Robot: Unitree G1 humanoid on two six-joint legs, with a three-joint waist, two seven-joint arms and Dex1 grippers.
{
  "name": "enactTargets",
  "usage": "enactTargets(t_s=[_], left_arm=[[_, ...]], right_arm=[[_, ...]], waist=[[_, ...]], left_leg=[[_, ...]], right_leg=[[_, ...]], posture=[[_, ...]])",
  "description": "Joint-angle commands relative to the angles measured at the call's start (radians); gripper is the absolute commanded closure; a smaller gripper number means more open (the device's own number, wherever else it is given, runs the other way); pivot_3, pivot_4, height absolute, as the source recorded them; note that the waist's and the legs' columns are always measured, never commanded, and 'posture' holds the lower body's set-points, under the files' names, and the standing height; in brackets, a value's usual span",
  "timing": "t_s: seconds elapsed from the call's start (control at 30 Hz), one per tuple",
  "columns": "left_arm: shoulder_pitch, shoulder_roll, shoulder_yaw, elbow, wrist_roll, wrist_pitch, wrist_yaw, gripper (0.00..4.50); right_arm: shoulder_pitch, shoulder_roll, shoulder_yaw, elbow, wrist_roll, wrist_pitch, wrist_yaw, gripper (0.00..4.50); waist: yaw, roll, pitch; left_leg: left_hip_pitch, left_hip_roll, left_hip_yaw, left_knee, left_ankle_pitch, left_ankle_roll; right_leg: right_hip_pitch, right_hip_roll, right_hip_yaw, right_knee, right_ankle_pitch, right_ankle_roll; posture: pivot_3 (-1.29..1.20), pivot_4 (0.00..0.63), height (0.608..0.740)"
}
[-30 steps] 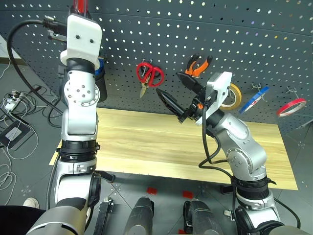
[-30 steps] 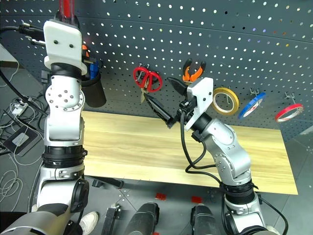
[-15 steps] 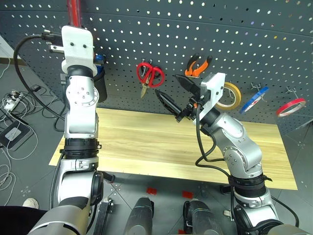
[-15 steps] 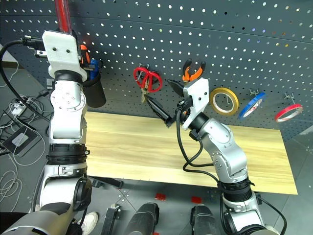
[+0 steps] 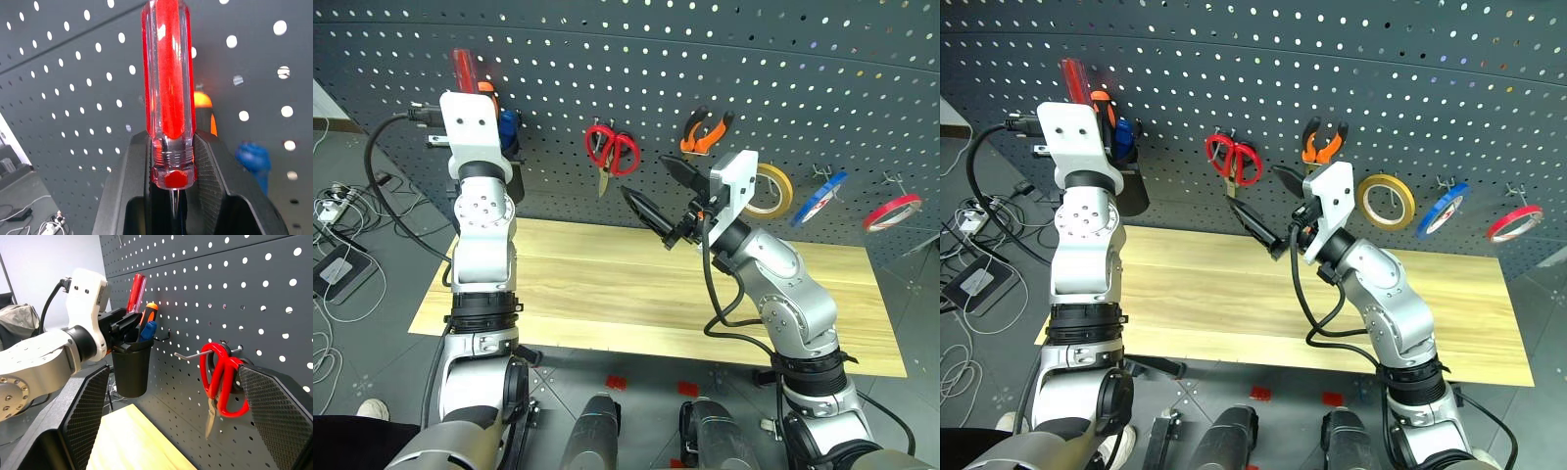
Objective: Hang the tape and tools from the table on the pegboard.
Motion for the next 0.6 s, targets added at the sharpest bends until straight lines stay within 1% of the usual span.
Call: enactTargets(t_s=[0.03,0.2,0.23,0.27,0.3,0.4,0.6], left_arm=[[-0.006,0.007,0.005,-0.069,-0.002,0.0,0.0,2.39],[-0.015,0.012,0.002,-0.063,-0.006,-0.001,-0.007,0.82],[-0.018,0.011,0.0,-0.061,-0.007,-0.002,-0.007,0.57],[-0.02,0.01,-0.001,-0.061,-0.008,-0.001,-0.008,0.19],[-0.021,0.01,-0.002,-0.061,-0.008,-0.001,-0.008,0.05],[-0.018,0.005,-0.005,-0.068,-0.014,0.0,-0.012,0.05],[-0.015,-0.019,0.003,-0.118,-0.041,0.003,-0.015,0.05]], right_arm=[[0.001,0.0,-0.007,-0.035,0.01,0.0,0.003,0.0],[-0.003,0.001,-0.006,-0.031,0.006,0.001,-0.001,0.0],[-0.003,-0.001,-0.006,-0.029,0.006,0.002,0.0,0.0],[-0.004,-0.002,-0.006,-0.028,0.005,0.002,0.0,0.0],[-0.004,-0.003,-0.007,-0.028,0.005,0.002,0.0,0.0],[-0.006,-0.003,-0.008,-0.025,0.004,0.001,-0.001,0.0],[-0.003,-0.001,-0.009,-0.032,0.004,0.001,-0.009,0.0]], waist=[[0.0,0.0,0.0],[0.0,0.0,0.0],[0.001,0.0,0.0],[0.001,0.0,0.0],[0.002,0.0,0.0],[0.004,0.0,0.0],[0.001,0.0,0.0]], left_leg=[[0.0,0.0,0.0,0.0,0.0,0.0],[0.0,0.0,0.0,0.0,0.0,0.0],[0.0,0.0,0.0,0.0,0.0,0.0],[0.0,0.0,0.0,0.0,0.0,0.0],[0.0,0.0,0.0,0.0,0.0,0.0],[0.0,-0.001,0.0,0.002,0.0,0.0],[0.0,-0.001,0.0,0.002,0.0,0.0]], right_leg=[[0.0,0.0,0.0,0.0,0.0,0.0],[0.0,0.0,0.0,0.0,0.0,0.0],[0.0,0.0,0.0,0.001,0.0,0.0],[0.0,0.0,0.0,0.001,0.0,0.0],[0.0,0.0,0.0,0.001,0.0,0.0],[0.0,0.0,0.0,0.005,0.0,0.0],[0.0,0.0,0.0,0.006,0.0,0.0]], posture=[[0.2,0.21,0.74],[0.19,0.213,0.74],[0.19,0.212,0.74],[0.19,0.212,0.74],[0.19,0.212,0.74],[0.19,0.213,0.74],[0.2,0.214,0.74]])
